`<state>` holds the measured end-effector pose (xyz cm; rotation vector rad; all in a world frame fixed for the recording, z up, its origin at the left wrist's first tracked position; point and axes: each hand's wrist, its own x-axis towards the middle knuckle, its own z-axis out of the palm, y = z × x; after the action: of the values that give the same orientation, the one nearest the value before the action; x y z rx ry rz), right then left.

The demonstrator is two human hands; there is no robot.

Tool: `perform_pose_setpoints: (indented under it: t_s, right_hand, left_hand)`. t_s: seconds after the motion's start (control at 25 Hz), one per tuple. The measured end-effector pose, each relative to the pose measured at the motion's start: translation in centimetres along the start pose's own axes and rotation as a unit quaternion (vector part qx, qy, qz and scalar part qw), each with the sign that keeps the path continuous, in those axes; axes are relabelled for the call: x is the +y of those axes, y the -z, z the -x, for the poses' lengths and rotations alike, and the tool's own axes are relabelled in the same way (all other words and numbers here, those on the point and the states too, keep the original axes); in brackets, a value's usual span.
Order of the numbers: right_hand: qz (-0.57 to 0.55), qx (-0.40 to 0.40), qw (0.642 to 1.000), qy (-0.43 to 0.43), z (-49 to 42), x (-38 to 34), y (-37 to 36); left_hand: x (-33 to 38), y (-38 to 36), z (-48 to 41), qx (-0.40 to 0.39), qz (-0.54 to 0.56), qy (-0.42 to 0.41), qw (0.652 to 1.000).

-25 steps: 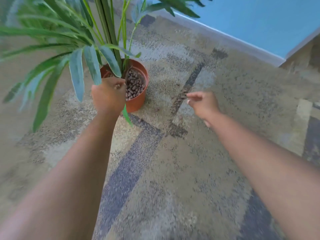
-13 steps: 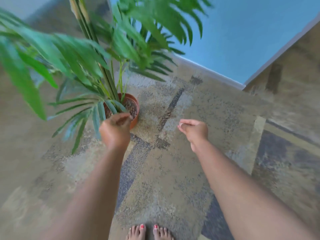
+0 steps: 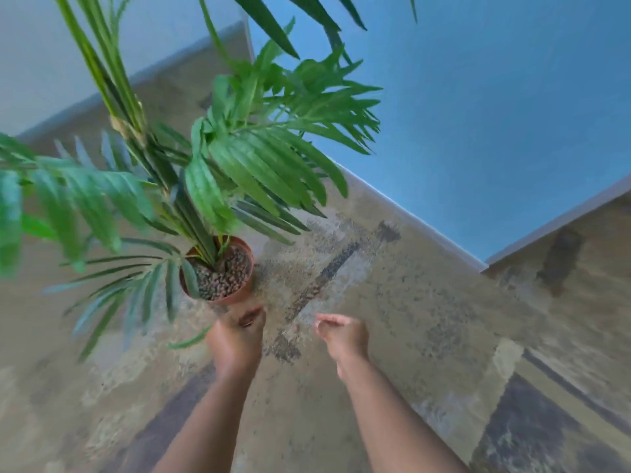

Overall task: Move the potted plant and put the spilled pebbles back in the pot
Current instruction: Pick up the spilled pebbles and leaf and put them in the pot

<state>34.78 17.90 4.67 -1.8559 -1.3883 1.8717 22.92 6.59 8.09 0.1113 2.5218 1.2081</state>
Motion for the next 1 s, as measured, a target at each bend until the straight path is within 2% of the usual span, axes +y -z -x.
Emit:
perform_pose_setpoints:
  t_s: [0.16,0.32,0.4,0.48,0.56,0.72,0.88,1.0]
  right_hand:
    - [0.045,-0.001,0.999,0.002,-5.7,2.3,1.7]
    - [0.103,0.013,0.994,0.033,-11.6,7.0,-1.3]
    - [0.196,0.011,0.977,0.082,-14.9,9.3,-3.7]
    - [0.301,-0.017,0.944,0.136,-17.7,11.4,-6.5]
    - [0.359,-0.033,0.915,0.18,-20.3,13.8,-8.8]
    - [0.378,-0.028,0.889,0.257,-23.1,16.6,-10.9]
    - [0.407,-0.022,0.862,0.301,-23.5,17.1,-10.9]
    - [0.357,-0.053,0.89,0.279,-21.9,16.7,-11.5]
  left_hand:
    - [-2.4,-5.1,-0.4,0.03,0.017,0.051,0.998]
    - [-7.6,-9.8,-3.9,0.053,0.051,0.048,0.996]
    - [-10.9,-11.7,-5.8,0.075,0.062,0.044,0.994]
    - [-14.7,-13.1,-7.9,0.095,0.063,0.056,0.992]
    - [-19.4,-14.1,-9.8,0.096,0.042,0.063,0.993]
    - [-27.2,-14.2,-12.7,0.122,-0.046,0.042,0.991]
    - [-28.3,-13.2,-15.3,0.185,-0.112,0.036,0.976]
    - [-28.2,-11.5,-15.9,0.132,-0.181,0.06,0.973]
